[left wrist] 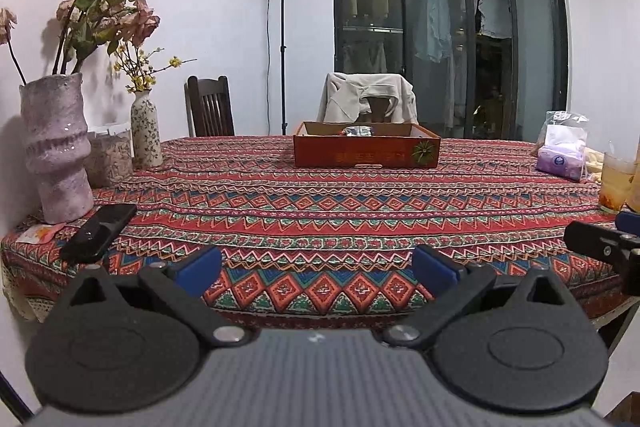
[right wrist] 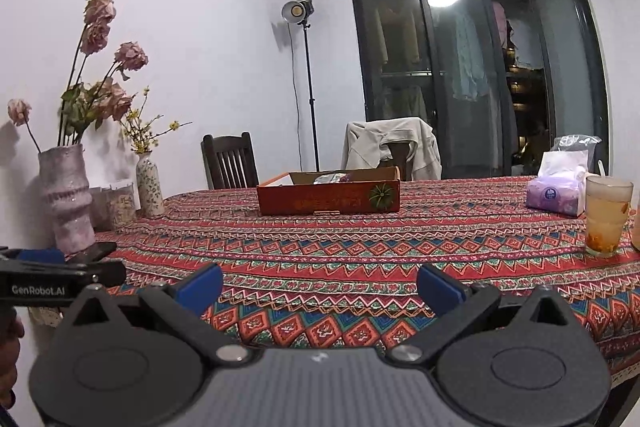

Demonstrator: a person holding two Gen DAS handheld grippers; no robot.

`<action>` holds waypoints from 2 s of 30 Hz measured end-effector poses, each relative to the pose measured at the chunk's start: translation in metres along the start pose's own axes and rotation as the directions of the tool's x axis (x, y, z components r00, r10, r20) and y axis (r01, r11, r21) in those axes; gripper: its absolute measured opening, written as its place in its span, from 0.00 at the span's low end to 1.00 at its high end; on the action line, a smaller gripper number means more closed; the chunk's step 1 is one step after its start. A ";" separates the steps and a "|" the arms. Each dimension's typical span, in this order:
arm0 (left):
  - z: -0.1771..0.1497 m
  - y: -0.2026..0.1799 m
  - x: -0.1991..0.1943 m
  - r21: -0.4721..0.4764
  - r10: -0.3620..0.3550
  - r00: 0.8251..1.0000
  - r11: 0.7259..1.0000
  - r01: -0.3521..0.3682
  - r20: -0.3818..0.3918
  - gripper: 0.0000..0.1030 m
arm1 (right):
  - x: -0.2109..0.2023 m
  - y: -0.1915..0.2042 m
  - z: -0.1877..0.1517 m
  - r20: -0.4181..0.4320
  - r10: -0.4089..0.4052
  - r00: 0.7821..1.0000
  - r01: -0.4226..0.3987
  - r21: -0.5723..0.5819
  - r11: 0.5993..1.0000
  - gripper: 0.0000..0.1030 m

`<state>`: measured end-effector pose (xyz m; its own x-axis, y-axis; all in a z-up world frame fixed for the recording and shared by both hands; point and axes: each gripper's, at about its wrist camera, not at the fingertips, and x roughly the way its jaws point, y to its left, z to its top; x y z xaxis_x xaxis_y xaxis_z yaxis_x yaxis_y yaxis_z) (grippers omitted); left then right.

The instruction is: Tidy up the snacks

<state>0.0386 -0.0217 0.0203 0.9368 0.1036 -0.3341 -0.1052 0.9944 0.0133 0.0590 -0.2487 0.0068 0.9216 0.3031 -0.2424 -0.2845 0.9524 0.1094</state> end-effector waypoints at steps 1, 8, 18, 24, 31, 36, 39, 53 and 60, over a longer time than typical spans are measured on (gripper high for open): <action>0.000 0.000 -0.001 -0.001 -0.002 1.000 1.000 0.002 0.001 1.00 | 0.000 -0.001 0.000 -0.001 -0.001 1.000 0.001 0.002 1.000 1.00; 0.002 0.000 -0.003 -0.001 -0.001 1.000 1.000 0.001 0.011 1.00 | -0.001 -0.001 0.000 0.003 -0.003 1.000 0.003 0.004 1.000 1.00; 0.002 0.000 -0.003 0.004 0.001 1.000 1.000 -0.001 0.011 1.00 | 0.000 0.001 0.000 -0.004 0.000 1.000 0.000 -0.001 1.000 1.00; 0.002 0.000 -0.004 0.001 -0.003 1.000 1.000 0.003 0.011 1.00 | -0.001 0.000 0.000 -0.002 -0.003 1.000 0.003 -0.001 1.000 1.00; 0.002 0.000 -0.004 0.001 -0.003 1.000 1.000 0.003 0.013 1.00 | -0.002 -0.001 0.001 0.001 -0.004 1.000 0.004 0.001 1.000 1.00; 0.002 0.000 -0.003 0.005 -0.006 1.000 1.000 0.006 0.009 1.00 | -0.003 -0.001 0.001 0.001 -0.003 1.000 0.003 0.000 1.000 1.00; 0.002 0.000 -0.003 0.004 -0.007 1.000 1.000 0.007 0.010 1.00 | -0.004 -0.001 0.001 0.001 -0.005 1.000 0.005 0.001 1.000 1.00; 0.001 0.000 -0.004 -0.005 -0.011 1.000 1.000 0.011 0.011 1.00 | -0.006 -0.003 0.002 0.010 -0.015 1.000 0.015 -0.002 1.000 1.00; 0.003 -0.001 -0.007 -0.005 -0.019 1.000 1.000 0.019 0.020 1.00 | -0.006 -0.005 0.002 0.015 -0.014 1.000 0.014 0.000 1.000 1.00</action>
<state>0.0331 -0.0233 0.0250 0.9451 0.0848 -0.3155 -0.0888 0.9960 0.0019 0.0551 -0.2554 0.0102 0.9294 0.2890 -0.2295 -0.2712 0.9566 0.1062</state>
